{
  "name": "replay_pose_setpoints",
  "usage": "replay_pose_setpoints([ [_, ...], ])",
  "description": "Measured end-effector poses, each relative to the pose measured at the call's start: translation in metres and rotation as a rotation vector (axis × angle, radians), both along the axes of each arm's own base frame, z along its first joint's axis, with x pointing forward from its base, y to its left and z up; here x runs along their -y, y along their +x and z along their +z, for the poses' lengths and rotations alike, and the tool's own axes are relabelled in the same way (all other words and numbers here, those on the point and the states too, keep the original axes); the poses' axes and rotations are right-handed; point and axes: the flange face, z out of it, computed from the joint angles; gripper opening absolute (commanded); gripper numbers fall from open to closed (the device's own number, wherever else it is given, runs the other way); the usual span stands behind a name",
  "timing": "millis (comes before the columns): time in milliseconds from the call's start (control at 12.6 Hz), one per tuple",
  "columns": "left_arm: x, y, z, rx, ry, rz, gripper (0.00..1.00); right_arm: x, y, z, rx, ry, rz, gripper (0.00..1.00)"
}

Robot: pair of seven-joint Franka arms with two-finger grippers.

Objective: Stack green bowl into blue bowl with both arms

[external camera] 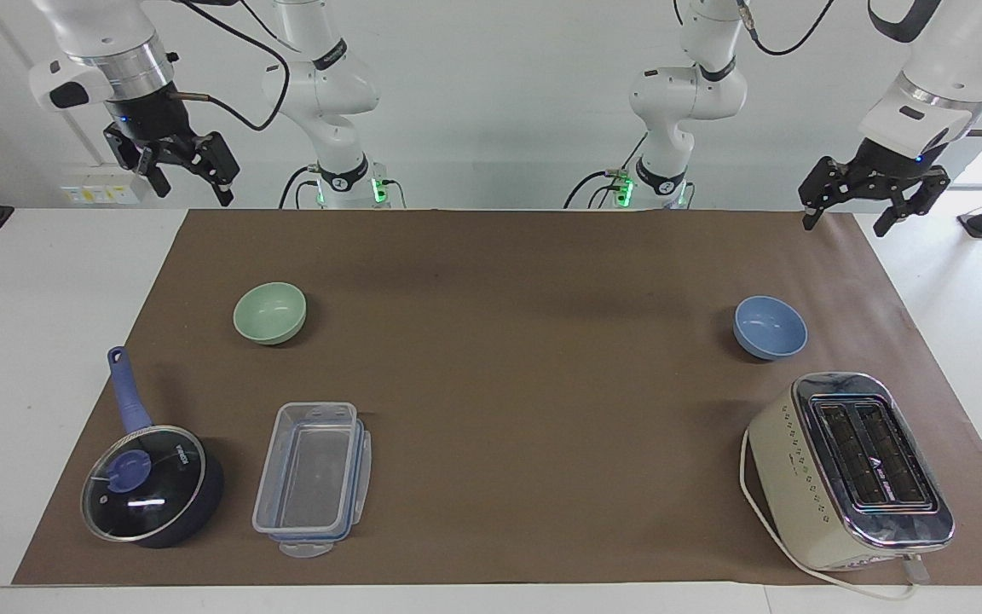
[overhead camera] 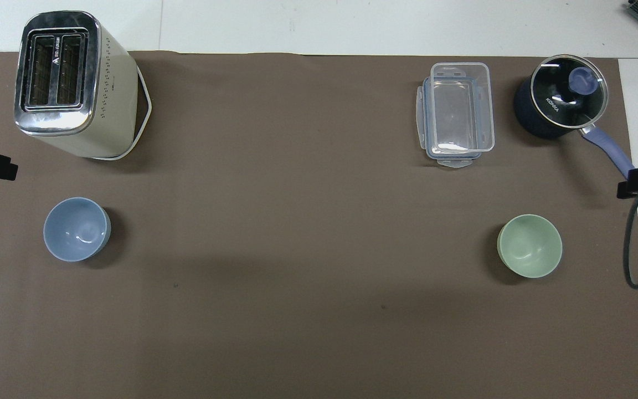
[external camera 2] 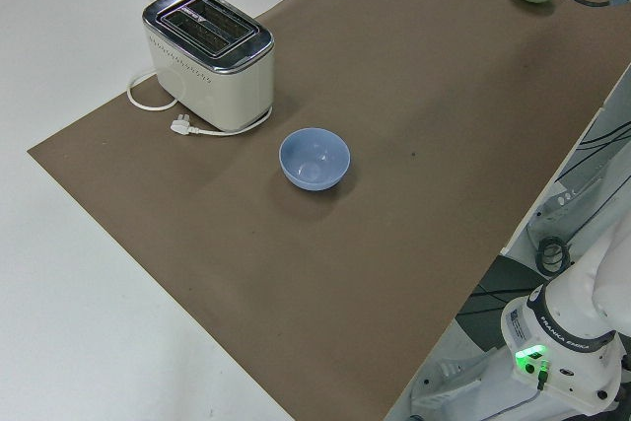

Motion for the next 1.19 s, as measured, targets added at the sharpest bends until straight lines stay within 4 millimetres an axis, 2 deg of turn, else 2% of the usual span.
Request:
replay_pose_setpoints([
  [159,0.000,0.000,0.000,0.000,0.000,0.000,1.00,0.004,-0.001,0.001,0.003,0.000,-0.004,1.00],
  [477,-0.002,0.000,-0.004,-0.007,0.000,-0.002,1.00,-0.001,-0.002,0.003,0.005,-0.002,0.034,1.00],
  [715,-0.019,-0.001,-0.013,-0.013,0.001,0.006,1.00,-0.001,-0.002,0.001,0.001,-0.002,0.040,1.00],
  [953,-0.047,0.000,-0.036,-0.023,0.001,0.015,1.00,-0.001,-0.002,-0.001,-0.004,-0.002,0.042,1.00],
  [1192,-0.081,0.004,-0.073,-0.013,-0.005,0.033,1.00,-0.001,-0.003,0.000,-0.003,-0.002,0.043,1.00],
])
